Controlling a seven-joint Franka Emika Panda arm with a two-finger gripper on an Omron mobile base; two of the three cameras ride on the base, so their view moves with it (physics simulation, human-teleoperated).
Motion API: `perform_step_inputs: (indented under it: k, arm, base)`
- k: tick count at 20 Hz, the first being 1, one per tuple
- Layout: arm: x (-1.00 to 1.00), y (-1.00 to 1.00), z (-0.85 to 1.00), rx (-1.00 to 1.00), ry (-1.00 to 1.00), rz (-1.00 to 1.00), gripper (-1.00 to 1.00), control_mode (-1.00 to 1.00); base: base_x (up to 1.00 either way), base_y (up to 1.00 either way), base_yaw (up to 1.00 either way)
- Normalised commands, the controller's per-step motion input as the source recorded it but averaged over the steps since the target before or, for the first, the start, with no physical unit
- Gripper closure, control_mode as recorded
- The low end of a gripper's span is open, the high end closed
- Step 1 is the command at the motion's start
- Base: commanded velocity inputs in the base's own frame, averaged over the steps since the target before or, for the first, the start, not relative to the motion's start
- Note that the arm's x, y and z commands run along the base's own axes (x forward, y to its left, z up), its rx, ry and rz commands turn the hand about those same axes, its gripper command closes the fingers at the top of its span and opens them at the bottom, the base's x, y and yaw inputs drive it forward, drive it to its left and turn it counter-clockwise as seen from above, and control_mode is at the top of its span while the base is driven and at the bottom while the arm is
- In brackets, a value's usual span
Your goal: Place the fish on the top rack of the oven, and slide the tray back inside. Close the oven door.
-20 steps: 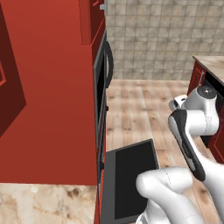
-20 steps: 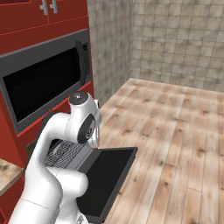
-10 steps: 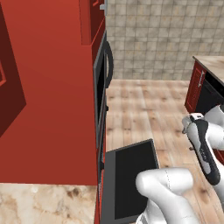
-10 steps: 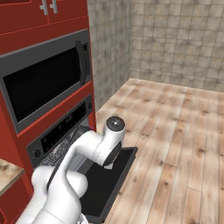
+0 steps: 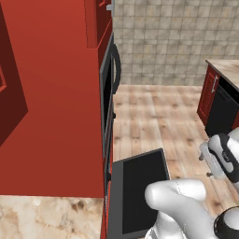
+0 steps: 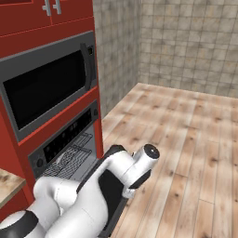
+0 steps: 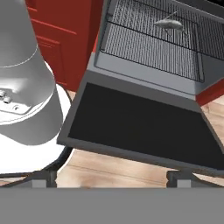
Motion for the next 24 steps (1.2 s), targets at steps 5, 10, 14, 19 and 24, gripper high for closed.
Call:
perform_step_inputs:
  k: [5,10,14,19,24]
  arm:
    - [0.11,-0.22,-0.73,0.21,-0.02,0.0,-1.0,-1.0]
    - [0.11,-0.14,-0.31,0.12,-0.17,0.0,-1.0,-1.0]
    - [0.0,-0.18,-0.54,0.16,-0.02,0.0,-1.0,-1.0]
    - [0.13,-0.03,-0.61,0.18,0.0,0.0,-1.0,-1.0]
    - [0.31,-0.01,-0.45,0.14,0.05,0.03,-1.0,-1.0]
  base:
    - [0.0,0.0,0.0]
    - [0.0,0.0,0.0]
    - [0.0,0.0,0.0]
    - [0.0,0.0,0.0]
    - [0.0,0.0,0.0]
